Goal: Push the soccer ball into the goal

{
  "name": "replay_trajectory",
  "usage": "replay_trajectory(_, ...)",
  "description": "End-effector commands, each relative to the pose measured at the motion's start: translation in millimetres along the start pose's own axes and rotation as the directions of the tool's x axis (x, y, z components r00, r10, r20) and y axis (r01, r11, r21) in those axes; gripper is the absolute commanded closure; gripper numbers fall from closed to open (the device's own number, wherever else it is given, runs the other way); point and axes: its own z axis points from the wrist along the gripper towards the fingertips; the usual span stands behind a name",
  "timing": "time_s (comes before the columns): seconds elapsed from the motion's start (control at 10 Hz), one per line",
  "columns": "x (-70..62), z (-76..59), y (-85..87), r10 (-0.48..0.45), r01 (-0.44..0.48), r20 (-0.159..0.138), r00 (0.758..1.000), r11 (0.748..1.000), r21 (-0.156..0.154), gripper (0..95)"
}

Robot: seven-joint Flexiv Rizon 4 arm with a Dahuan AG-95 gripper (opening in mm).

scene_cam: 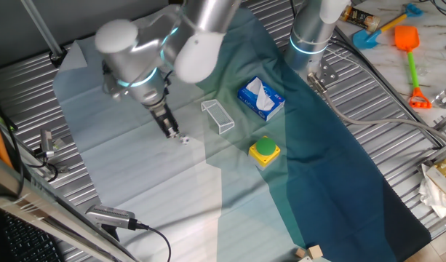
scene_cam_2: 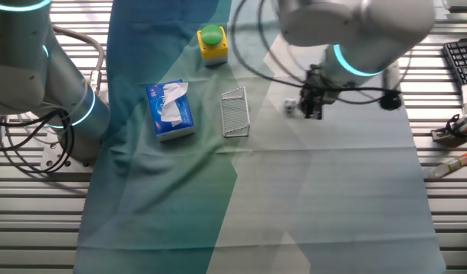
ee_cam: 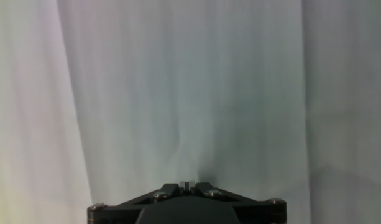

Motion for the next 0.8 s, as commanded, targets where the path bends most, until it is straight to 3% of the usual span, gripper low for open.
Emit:
replay_trajectory(0.1, -3.3, 2.0, 2.0, 0.014, -0.014, -0.001, 1.0, 1.0, -0.001, 95.0)
replay_trajectory(0.6, 0.9, 4.0, -1.0, 0.043, -0.043, -0.011, 0.999, 0.998, -0.043, 95.0)
replay_trajectory(0.8, 2.2, 4.2, -2.2, 0.044, -0.044, -0.011, 0.999, 0.998, -0.043, 95.0)
